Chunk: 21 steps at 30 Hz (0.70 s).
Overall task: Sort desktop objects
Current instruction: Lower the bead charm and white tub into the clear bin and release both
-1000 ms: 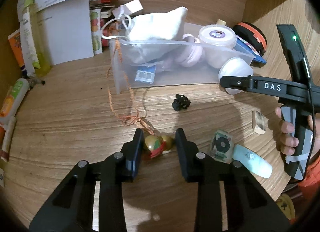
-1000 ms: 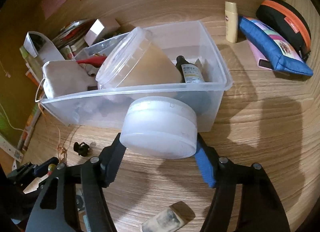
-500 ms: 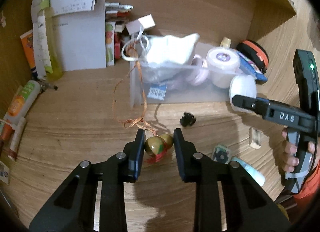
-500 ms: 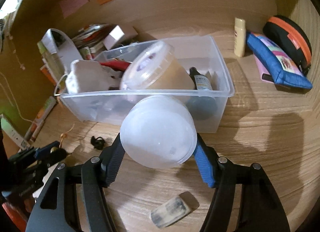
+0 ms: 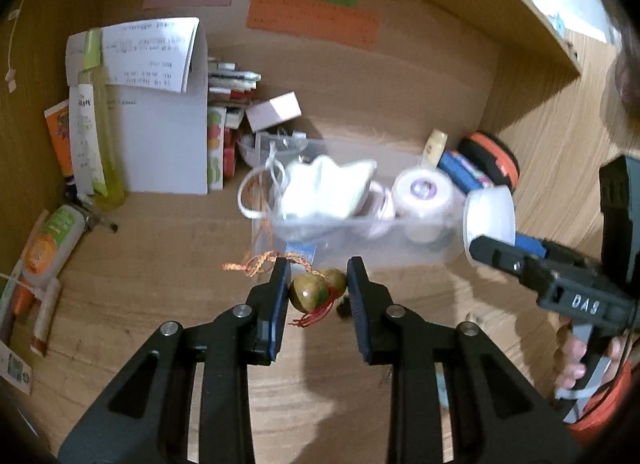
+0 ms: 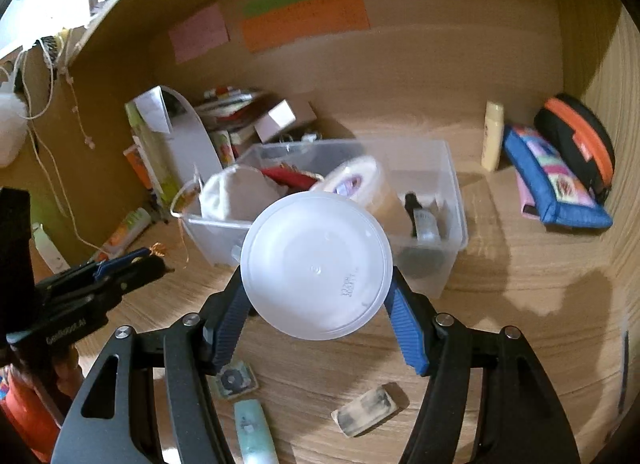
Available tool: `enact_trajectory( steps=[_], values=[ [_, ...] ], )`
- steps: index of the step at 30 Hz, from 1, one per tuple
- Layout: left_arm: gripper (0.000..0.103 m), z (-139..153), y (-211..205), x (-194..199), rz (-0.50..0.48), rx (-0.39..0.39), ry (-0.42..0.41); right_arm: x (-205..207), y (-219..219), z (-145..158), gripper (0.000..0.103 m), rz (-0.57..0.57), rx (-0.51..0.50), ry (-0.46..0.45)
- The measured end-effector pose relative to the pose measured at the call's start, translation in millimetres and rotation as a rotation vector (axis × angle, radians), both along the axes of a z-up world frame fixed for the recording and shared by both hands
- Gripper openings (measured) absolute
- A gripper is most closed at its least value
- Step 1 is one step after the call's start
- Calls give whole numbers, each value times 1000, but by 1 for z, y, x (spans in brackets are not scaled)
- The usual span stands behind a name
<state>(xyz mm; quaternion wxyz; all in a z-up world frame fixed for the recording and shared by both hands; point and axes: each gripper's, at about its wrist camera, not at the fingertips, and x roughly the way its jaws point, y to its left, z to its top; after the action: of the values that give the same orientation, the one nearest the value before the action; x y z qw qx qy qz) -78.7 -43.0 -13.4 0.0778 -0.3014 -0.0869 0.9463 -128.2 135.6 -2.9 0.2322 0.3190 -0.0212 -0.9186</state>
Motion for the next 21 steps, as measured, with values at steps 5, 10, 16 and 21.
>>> enact_trajectory(
  steps=[5,10,16,21],
  values=[
    [29,19,-9,-8,21,0,41,-3,5,10,62,-4,-12,23],
    [29,41,-21,-14,34,25,85,-11,13,18,62,-21,-27,38],
    [29,69,-29,-30,43,48,134,-25,22,25,62,-47,-39,53],
    [29,85,-28,-47,36,40,172,-38,30,30,62,-74,-30,65]
  ],
)
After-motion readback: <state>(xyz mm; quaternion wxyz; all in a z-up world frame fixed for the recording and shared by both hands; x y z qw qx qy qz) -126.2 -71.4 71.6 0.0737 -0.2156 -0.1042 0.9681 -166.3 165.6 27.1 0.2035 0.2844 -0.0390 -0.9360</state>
